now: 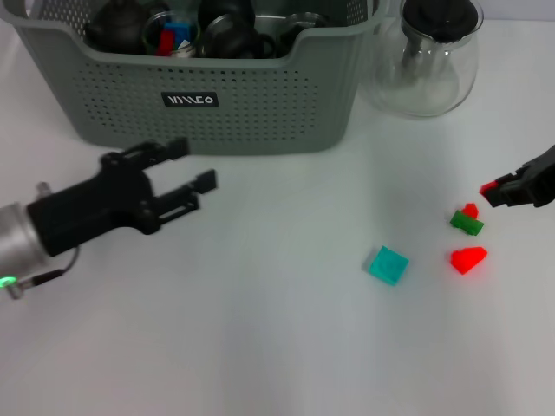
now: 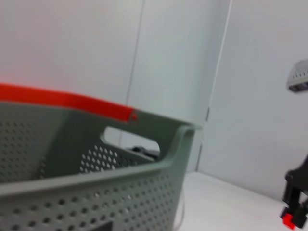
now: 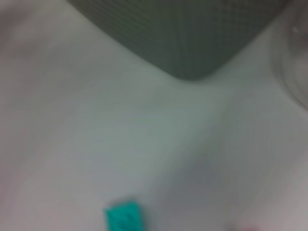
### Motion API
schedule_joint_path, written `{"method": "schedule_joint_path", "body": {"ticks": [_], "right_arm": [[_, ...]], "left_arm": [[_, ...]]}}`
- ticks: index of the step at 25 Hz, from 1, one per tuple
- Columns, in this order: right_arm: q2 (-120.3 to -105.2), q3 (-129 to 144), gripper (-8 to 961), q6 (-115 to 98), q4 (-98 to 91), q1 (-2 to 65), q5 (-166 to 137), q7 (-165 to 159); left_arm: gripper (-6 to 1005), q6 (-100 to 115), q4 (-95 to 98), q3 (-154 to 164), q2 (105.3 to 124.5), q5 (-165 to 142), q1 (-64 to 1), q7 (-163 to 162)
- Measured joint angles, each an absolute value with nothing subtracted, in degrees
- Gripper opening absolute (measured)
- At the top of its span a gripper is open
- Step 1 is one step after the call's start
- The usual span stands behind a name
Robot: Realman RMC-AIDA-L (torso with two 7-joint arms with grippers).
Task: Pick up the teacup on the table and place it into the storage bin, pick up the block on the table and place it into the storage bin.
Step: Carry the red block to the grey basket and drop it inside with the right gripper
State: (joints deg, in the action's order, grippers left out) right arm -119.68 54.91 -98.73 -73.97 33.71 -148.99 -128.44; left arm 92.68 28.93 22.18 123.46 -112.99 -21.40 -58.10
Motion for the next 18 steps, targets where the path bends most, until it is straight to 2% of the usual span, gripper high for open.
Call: {"method": "schedule_joint_path", "body": {"ticks": [9,14,18], "right_arm": [[-119.68,49.95,193,-102.15,-81.62,35.04,-125.41,-124.54],[-120.09,51.96,191,-90.32,-82.36,41.2,-122.43,-126.96],[-119.93,58.11,189,-76.31,-74.94,48.59,-126.09,-130.44]], "left_arm": [[660,102.48,32.26,13.72,122.37,-113.52,-17.68,-58.31],[660,104.6,32.79,12.58,122.56,-113.57,-16.91,-58.31],[660,104.63,32.48,12.8,122.86,-113.57,-16.76,-58.31]]}}
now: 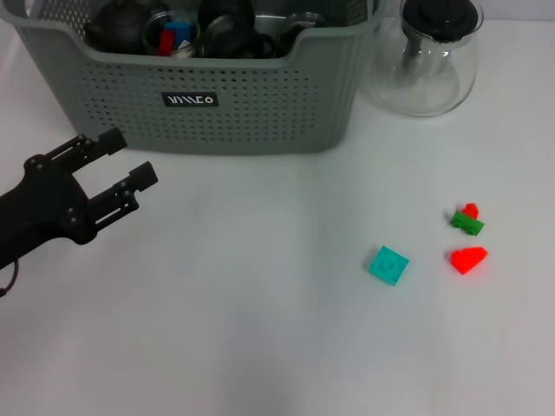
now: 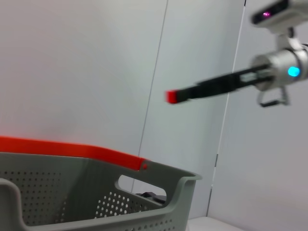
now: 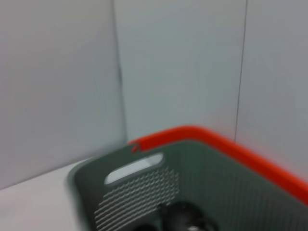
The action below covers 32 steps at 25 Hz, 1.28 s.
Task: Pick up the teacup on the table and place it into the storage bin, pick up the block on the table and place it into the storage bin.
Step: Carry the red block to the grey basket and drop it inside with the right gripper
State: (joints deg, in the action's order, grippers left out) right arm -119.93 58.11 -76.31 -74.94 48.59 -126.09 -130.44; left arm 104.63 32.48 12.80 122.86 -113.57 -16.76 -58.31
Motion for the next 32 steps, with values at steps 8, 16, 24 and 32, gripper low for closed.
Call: {"method": "schedule_joint_path", "body": {"ticks": [8,16,24,32], "right_arm": [[-120.02,64.1,186,-54.8,-47.23,66.67,-129.05,-128.82],[-120.77,70.29,177,-37.98,-27.05,78.67,-128.3,-128.9],[-120.62,71.28,168,-36.9,-23.07,80.72,-124.93,-129.08],[-120.32,72.5,177,-40.16,-26.4,79.53,-124.12,-127.96]], "left_arm": [[660,104.59,31.62,12.96,123.28,-113.59,-16.92,-58.29],[660,104.24,31.21,13.01,123.73,-113.65,-16.97,-58.27],[659,104.2,30.94,13.01,123.84,-113.79,-16.64,-58.27],[659,104.21,30.93,13.0,123.84,-113.82,-16.52,-58.18]]}}
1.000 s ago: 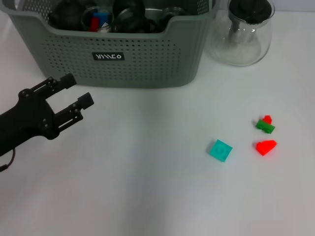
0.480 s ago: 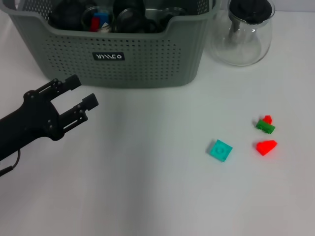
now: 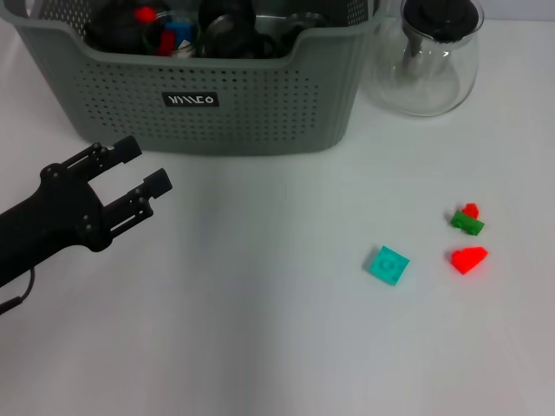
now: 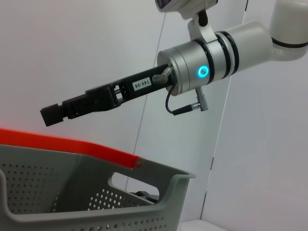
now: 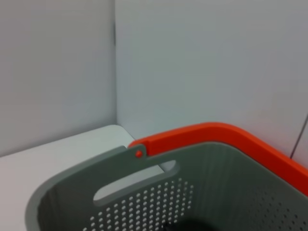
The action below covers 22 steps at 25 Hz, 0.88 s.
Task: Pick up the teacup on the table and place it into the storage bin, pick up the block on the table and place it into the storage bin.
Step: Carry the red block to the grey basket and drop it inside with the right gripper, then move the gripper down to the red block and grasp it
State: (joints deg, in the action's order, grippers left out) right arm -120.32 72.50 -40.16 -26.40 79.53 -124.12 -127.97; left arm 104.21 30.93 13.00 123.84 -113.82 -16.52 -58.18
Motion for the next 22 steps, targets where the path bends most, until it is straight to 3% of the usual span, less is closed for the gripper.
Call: {"method": "schedule_joint_path", "body": {"ticks": [3,5,11,17,22], "right_arm": [[-120.32,72.34,192,-42.37,-30.07,77.71,-123.88,-128.12],[-120.29,71.7,435,-46.59,-37.74,73.58,-123.65,-128.78],[-120.08,70.57,654,-63.2,-70.88,51.45,-117.37,-128.25],[-118.12,64.75,701,-84.6,-92.98,29.52,-113.4,-128.16],[-117.17,53.12,741,-103.37,-96.3,24.93,-117.94,-127.7]], "left_arm": [[659,104.32,30.93,12.94,123.84,-113.82,-16.35,-58.18],[659,104.42,30.95,12.8,123.84,-113.82,-16.19,-58.18],[659,103.85,31.04,12.97,123.83,-113.82,-16.38,-58.15],[659,103.11,31.03,13.01,123.66,-113.82,-16.87,-58.2],[659,103.02,31.02,13.01,123.51,-113.88,-17.49,-58.25]]}}
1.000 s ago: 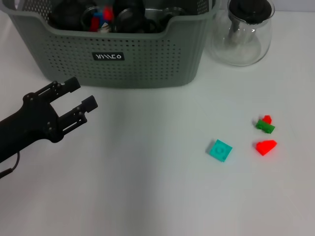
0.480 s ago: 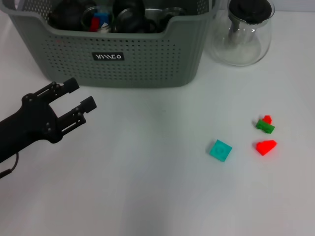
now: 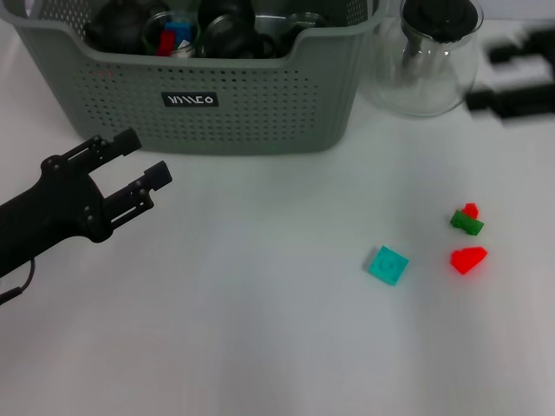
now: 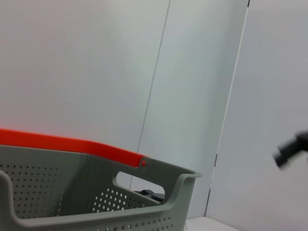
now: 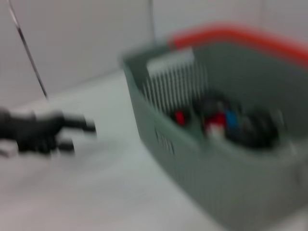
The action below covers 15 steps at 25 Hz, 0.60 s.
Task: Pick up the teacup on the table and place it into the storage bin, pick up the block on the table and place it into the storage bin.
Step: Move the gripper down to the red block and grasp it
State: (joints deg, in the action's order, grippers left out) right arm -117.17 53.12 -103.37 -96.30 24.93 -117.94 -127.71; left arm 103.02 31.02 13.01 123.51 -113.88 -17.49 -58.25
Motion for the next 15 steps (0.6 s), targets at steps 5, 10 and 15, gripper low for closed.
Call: {"method": "schedule_joint_path", "body": {"ticks": [5,10,15], "right_arm": [[-117.03,48.35,731,-112.15,-96.38,26.18,-131.16,-130.32],[-119.47,52.12,663,-112.21,-95.51,28.75,-150.02,-133.03],[-120.47,61.21,591,-106.17,-89.93,30.35,-155.42,-136.47]], "left_arm": [[659,103.01,31.02,12.99,123.48,-114.07,-17.74,-58.27],[659,102.99,30.93,13.0,123.48,-114.09,-17.75,-58.35],[659,102.25,30.8,13.0,123.58,-114.09,-17.87,-58.36]]}}
